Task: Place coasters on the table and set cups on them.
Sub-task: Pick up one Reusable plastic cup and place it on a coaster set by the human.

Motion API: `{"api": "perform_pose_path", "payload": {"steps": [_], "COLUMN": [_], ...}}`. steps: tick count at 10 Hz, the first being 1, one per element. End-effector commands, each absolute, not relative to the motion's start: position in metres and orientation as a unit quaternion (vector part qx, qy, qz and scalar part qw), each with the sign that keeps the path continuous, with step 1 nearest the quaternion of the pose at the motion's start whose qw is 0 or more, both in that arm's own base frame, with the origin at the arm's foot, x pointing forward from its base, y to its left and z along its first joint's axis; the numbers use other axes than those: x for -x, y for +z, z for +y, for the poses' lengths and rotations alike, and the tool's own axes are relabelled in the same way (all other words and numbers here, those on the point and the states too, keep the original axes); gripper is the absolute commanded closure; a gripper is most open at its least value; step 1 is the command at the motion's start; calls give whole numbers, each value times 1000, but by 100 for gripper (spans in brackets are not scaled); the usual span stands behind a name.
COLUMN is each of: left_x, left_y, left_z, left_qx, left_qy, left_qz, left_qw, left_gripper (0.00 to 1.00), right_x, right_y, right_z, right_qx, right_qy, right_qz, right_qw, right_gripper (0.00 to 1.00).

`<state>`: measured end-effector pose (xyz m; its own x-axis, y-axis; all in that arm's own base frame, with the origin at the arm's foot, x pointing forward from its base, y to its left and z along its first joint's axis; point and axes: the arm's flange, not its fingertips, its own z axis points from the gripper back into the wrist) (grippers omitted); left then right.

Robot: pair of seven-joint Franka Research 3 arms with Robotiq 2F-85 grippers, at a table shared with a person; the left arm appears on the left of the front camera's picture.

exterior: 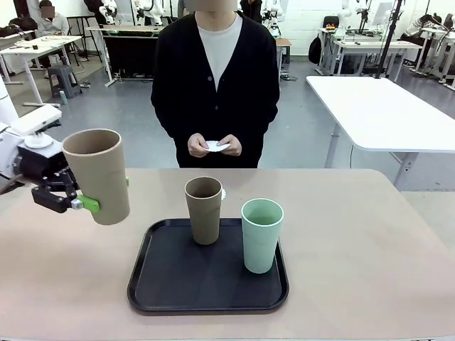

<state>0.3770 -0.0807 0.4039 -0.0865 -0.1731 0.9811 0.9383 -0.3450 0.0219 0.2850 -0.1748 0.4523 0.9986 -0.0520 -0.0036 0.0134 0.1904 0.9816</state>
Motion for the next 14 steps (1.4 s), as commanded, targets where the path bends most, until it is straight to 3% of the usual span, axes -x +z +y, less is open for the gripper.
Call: {"api": "perform_pose_path", "payload": {"steps": [1,6,7,10,14], "left_x": [-383,-379,-381,-429,-484], "left_y": [402,406,403,450,459], "left_z": [-77,-74,-74,-106,-145], "left_qx": [532,518,523,528,521], "left_qy": [-599,-624,-614,-572,-552], "left_qz": [-380,-374,-376,-390,-391], "left_qw": [462,450,456,492,520], "left_gripper": [77,77,18,18,18], "right_x": [-284,-284,-284,-284,-284], "right_y": [453,453,453,453,453], "right_z": [-176,-176,-176,-176,-176], "right_qx": [-637,-637,-637,-637,-637], "right_qy": [-20,-20,-20,-20,-20], "right_qz": [-17,-17,-17,-17,-17], "right_qw": [770,770,770,770,770], "right_gripper": [0,0,0,0,0]}}
